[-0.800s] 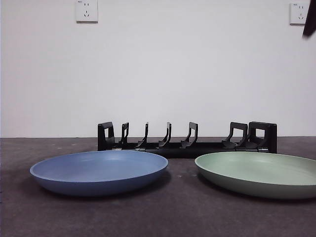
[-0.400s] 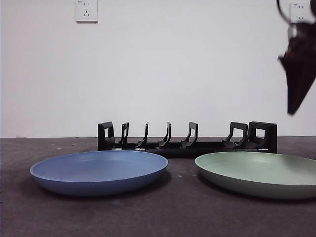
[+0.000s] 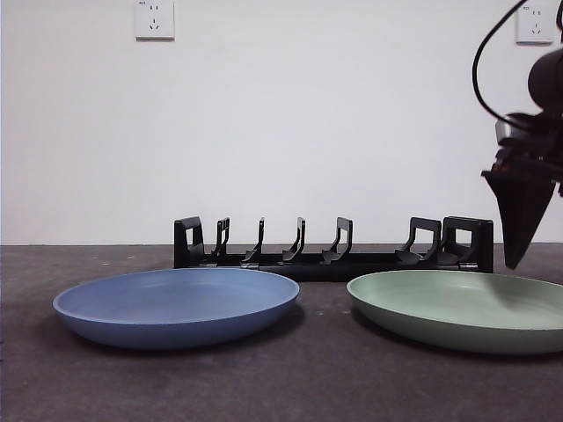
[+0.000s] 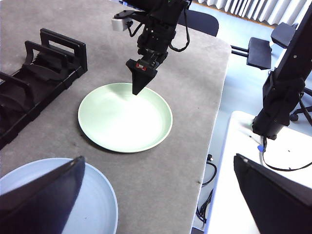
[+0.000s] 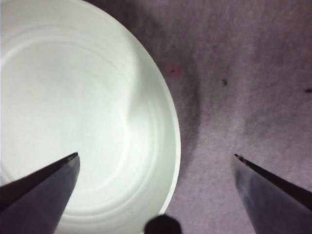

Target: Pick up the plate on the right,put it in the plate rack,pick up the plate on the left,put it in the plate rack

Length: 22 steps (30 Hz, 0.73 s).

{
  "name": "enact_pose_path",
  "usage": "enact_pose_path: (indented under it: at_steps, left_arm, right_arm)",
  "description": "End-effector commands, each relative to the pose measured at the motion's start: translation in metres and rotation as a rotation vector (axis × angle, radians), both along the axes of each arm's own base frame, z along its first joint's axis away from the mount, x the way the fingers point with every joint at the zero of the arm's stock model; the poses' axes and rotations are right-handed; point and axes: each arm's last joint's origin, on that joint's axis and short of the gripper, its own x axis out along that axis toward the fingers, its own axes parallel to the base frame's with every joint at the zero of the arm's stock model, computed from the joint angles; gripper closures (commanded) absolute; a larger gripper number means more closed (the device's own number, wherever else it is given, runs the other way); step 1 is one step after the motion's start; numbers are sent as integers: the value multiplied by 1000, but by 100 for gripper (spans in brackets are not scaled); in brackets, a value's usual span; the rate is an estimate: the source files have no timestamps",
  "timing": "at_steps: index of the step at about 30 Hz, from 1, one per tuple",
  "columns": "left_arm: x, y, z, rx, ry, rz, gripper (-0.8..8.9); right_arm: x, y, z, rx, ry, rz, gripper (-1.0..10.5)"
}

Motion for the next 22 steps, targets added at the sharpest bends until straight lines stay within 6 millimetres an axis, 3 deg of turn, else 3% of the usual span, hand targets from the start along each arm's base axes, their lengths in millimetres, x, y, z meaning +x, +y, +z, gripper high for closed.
enact_pose_path:
  at_steps: [1,5,10,17,22]
  left_arm:
    - [2,-2,-1,22,-28,2,103]
    - [4,-4,-3,53,-41,17,103]
    - [7,-6,-6,102,-69,50,103]
    - [9,-8,-8,176,-113,101,103]
    - [8,-12,-10,241,-168,93,103]
  right_arm:
    - [3,0,-7,-3,18,-10,449]
    - [7,1,-13,-3,21,-11,620]
    - [9,1,-21,-4,50,-14,655]
    - [9,1,-22,-4,48,-11,946]
    - [10,1,-21,-4,34,-8,963]
